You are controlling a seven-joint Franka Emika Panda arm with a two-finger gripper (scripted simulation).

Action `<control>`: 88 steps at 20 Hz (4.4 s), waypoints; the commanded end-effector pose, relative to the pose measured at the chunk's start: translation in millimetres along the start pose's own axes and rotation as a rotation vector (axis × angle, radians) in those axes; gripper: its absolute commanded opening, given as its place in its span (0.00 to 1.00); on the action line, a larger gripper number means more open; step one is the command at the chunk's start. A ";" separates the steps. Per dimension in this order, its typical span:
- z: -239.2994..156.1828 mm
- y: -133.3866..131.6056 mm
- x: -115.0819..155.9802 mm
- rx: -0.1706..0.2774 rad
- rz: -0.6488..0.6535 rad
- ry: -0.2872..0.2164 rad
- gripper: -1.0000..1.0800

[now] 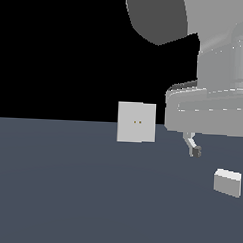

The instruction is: Plug the charger into the wall socket.

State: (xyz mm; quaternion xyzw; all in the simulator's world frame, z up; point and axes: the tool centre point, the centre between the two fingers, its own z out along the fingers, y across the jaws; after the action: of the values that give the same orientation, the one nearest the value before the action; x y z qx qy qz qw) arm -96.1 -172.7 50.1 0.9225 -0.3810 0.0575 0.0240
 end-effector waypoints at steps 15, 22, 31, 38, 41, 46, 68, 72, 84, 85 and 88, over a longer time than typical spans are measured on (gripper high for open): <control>38.1 0.5 -5.7 0.000 0.004 -0.001 0.00; 37.7 0.6 -5.5 0.001 0.004 0.000 0.00; 30.8 -9.6 -2.6 0.010 -0.079 0.001 0.00; 15.9 -31.4 0.5 0.031 -0.253 0.002 0.00; 7.0 -44.2 0.5 0.044 -0.354 0.003 0.00; -9.3 -66.7 -3.1 0.066 -0.537 0.004 0.00; -54.3 -117.9 -34.6 0.128 -1.025 0.001 0.00; -54.8 -118.1 -35.3 0.129 -1.029 0.000 0.00; -53.6 -131.5 -27.6 0.129 -1.028 0.000 0.00; -53.3 -134.6 -25.8 0.129 -1.028 0.000 0.00; -52.6 -145.2 -19.6 0.129 -1.028 0.000 0.00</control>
State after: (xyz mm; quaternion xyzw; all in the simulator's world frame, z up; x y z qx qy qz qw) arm -18.0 -53.1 99.7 0.9901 0.1259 0.0616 -0.0076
